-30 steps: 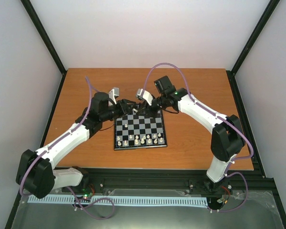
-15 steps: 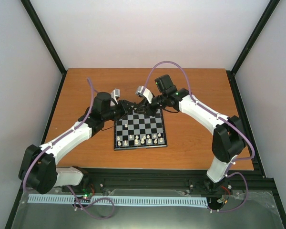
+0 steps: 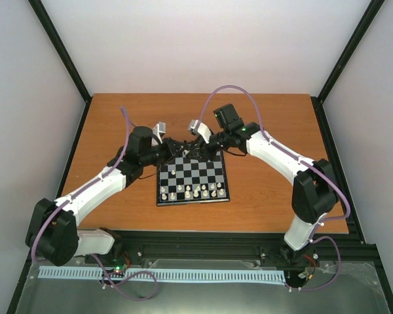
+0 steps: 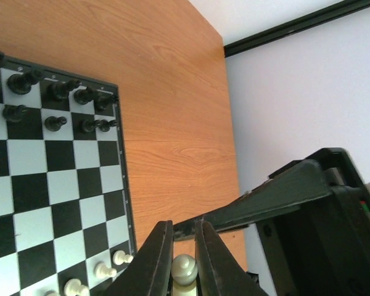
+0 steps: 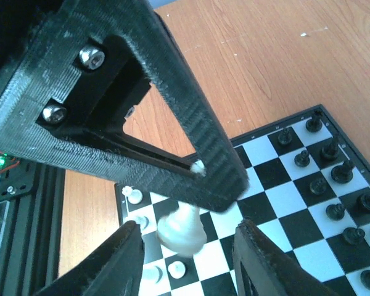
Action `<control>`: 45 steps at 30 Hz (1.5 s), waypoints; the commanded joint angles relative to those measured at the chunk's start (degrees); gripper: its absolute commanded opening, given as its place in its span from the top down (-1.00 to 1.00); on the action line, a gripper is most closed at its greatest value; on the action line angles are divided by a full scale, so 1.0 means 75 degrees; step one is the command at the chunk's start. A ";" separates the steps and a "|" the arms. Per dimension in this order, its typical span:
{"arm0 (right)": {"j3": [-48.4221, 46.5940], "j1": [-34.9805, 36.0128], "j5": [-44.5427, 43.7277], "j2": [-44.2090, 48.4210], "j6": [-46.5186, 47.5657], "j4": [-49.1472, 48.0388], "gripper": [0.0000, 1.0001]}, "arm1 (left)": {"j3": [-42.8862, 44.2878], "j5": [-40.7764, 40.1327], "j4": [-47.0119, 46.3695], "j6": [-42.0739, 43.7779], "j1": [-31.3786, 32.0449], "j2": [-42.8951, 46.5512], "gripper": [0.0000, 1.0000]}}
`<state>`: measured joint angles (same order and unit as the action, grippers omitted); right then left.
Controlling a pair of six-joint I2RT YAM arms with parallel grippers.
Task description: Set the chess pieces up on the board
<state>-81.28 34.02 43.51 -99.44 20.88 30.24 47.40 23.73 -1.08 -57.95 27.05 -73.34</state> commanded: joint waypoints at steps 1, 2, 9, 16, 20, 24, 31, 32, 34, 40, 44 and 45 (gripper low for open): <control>0.0169 -0.0266 0.0072 0.0627 0.0232 0.0307 0.13 | 0.0290 -0.0410 0.0853 0.1099 0.0039 0.0422 0.86; 0.0244 -0.0405 0.0116 0.0784 0.0242 0.0372 0.09 | 0.0296 -0.0651 0.1080 0.1411 0.0114 0.0532 0.87; 0.0879 -0.1163 0.0242 0.1680 0.0192 0.0510 0.00 | -0.0565 -0.3447 0.1112 0.3551 0.1906 0.1208 0.90; 0.1608 -0.1409 0.0346 0.2031 0.0110 0.0186 -0.01 | -0.2262 -0.5233 0.0330 0.4519 0.3159 0.2173 0.90; 0.1661 -0.1482 0.0392 0.2010 0.0110 0.0140 -0.01 | -0.2731 -0.5076 0.0337 0.4818 0.3213 0.2395 0.88; 0.1661 -0.1489 0.0415 0.1957 0.0121 0.0133 -0.01 | -0.3159 -0.4908 0.0208 0.5026 0.3225 0.2491 0.87; 0.1663 -0.1489 0.0444 0.1829 0.0130 0.0133 -0.01 | -0.3420 -0.4701 -0.0311 0.5081 0.3223 0.2212 0.86; 0.1657 -0.1489 0.0456 0.1803 0.0133 0.0140 -0.01 | -0.3405 -0.4655 -0.0377 0.5110 0.3225 0.2099 0.86; 0.1649 -0.1489 0.0457 0.1769 0.0139 0.0136 0.00 | -0.3382 -0.4581 -0.0504 0.5166 0.3224 0.1888 0.85; 0.1661 -0.1489 0.0423 0.1761 0.0168 0.0163 0.00 | -0.3365 -0.4615 -0.0770 0.5255 0.3220 0.1486 0.85; 0.1662 -0.1491 0.0443 0.1734 0.0183 0.0168 0.00 | -0.3346 -0.4480 -0.0973 0.5256 0.3225 0.1174 0.85; 0.1667 -0.1489 0.0445 0.1732 0.0185 0.0176 0.00 | -0.3335 -0.4452 -0.1015 0.5258 0.3226 0.1096 0.85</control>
<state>-69.04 23.27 45.89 -85.89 21.78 32.32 21.32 -10.76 -4.73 -19.77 50.54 -63.22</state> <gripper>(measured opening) 0.501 0.113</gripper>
